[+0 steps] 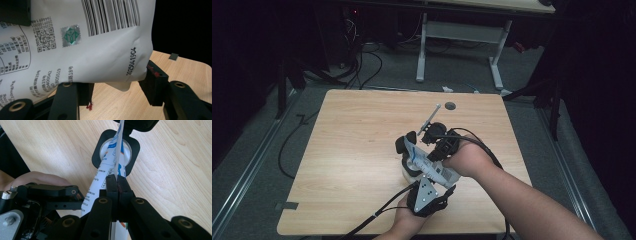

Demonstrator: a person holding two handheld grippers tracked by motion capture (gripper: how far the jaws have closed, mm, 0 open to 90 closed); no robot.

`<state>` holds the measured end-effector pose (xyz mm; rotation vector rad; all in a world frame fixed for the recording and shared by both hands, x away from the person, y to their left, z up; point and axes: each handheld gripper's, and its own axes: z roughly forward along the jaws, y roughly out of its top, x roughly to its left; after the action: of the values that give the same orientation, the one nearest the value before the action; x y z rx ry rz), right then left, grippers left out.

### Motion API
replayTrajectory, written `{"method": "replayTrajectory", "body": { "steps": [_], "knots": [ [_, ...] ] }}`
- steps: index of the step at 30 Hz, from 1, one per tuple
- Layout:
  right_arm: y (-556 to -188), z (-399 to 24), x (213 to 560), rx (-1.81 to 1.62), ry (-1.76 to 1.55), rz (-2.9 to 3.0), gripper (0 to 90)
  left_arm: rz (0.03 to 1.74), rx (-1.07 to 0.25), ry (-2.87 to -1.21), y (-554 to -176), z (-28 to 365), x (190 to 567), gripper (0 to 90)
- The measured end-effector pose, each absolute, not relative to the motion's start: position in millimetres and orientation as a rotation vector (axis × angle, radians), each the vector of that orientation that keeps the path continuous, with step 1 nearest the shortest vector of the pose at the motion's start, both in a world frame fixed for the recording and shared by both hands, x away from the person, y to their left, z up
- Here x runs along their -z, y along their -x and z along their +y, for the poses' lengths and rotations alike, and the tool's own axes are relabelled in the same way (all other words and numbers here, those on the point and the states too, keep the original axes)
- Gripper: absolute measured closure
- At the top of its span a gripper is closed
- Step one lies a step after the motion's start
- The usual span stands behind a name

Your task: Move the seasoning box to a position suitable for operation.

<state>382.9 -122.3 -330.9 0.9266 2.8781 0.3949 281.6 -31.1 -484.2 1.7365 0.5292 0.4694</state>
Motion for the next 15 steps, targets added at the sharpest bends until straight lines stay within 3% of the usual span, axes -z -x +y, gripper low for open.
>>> {"method": "replayTrajectory", "body": {
  "steps": [15],
  "knots": [
    [-383.7,-122.0,330.6,-0.399,-0.919,2.877,90.0,0.528,-0.474,-1.733,-282.3,-30.6,483.7,49.9]
  ]
}}
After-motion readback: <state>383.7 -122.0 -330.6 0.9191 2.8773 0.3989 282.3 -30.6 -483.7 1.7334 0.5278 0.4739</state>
